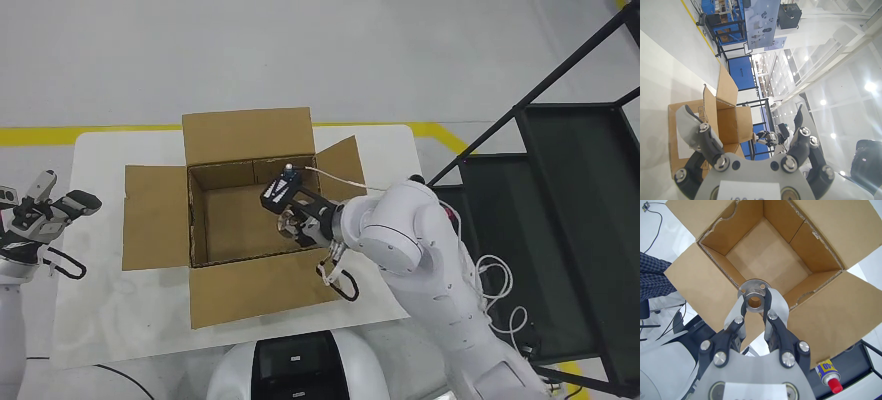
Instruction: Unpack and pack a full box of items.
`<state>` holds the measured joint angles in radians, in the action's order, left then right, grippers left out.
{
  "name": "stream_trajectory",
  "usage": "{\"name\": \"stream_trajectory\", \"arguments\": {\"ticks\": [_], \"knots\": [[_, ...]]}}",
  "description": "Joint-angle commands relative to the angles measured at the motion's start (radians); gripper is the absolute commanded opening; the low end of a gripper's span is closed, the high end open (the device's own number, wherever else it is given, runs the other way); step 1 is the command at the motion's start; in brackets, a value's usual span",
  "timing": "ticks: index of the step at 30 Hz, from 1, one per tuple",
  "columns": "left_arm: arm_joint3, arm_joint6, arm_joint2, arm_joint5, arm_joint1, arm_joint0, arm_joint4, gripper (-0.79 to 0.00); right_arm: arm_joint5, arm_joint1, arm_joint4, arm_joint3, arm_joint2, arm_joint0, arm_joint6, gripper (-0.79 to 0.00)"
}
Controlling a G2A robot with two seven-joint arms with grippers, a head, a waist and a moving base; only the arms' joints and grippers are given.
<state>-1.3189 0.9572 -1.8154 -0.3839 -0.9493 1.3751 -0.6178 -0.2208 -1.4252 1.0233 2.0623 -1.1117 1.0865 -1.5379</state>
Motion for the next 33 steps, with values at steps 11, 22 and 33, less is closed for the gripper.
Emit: {"name": "stream_trajectory", "arguments": {"ticks": [11,22,33], "knots": [[0.0,0.0,0.0,0.0,0.0,0.0,0.0,0.0,0.008,0.081,-0.03,0.125,-0.068,0.119,0.002,-0.785],[0.0,0.0,0.0,0.0,0.0,0.0,0.0,0.0,0.008,0.081,-0.03,0.125,-0.068,0.119,0.002,-0.785],[0.0,0.0,0.0,0.0,0.0,0.0,0.0,0.0,0.008,0.081,-0.03,0.125,-0.068,0.119,0.002,-0.785]]}}
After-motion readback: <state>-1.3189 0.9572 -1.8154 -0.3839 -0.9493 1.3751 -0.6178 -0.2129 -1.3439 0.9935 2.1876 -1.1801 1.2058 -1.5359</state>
